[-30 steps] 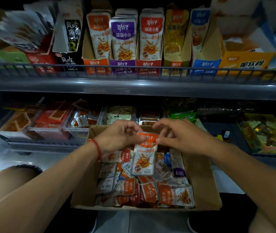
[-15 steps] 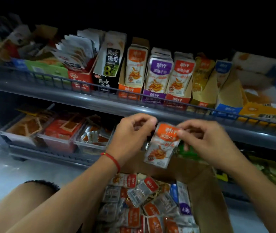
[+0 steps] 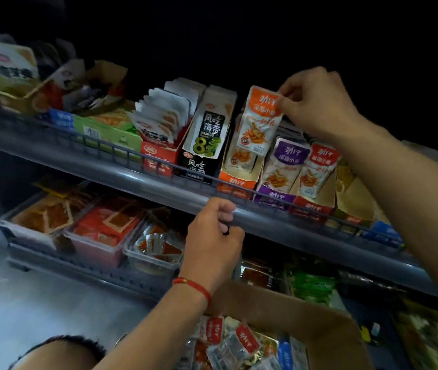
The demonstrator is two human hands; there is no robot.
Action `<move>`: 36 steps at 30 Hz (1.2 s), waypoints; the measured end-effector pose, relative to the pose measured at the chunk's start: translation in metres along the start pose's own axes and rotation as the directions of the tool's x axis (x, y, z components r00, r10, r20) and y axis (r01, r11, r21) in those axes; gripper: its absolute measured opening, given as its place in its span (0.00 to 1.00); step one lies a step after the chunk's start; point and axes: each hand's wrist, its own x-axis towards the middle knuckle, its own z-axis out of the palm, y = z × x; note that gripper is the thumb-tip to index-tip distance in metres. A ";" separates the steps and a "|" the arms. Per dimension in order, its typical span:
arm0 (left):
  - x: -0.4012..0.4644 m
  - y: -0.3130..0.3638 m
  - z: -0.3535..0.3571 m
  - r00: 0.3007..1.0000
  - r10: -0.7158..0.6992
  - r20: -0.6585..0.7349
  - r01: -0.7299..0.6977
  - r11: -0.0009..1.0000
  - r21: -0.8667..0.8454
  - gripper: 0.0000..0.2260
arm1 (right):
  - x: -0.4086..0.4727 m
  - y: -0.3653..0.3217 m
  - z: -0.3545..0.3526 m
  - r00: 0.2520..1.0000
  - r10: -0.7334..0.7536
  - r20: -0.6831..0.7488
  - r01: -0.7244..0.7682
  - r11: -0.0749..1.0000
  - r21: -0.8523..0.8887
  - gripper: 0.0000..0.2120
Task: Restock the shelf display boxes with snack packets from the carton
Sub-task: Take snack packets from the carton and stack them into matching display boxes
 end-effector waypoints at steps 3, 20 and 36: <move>0.000 0.002 0.000 1.000 0.020 0.021 -0.019 1.000 -0.025 0.14 | 0.008 -0.001 0.023 0.997 0.015 0.079 -0.009 0.996 -0.086 0.10; 0.000 0.008 -0.011 1.000 -0.015 0.026 0.017 0.998 -0.065 0.15 | 0.024 -0.022 0.057 0.964 0.088 0.252 0.062 0.846 -0.529 0.09; -0.009 -0.006 -0.007 0.989 -0.019 0.150 0.005 0.996 0.091 0.11 | -0.065 -0.025 0.000 0.978 -0.197 0.064 0.207 0.906 -0.368 0.11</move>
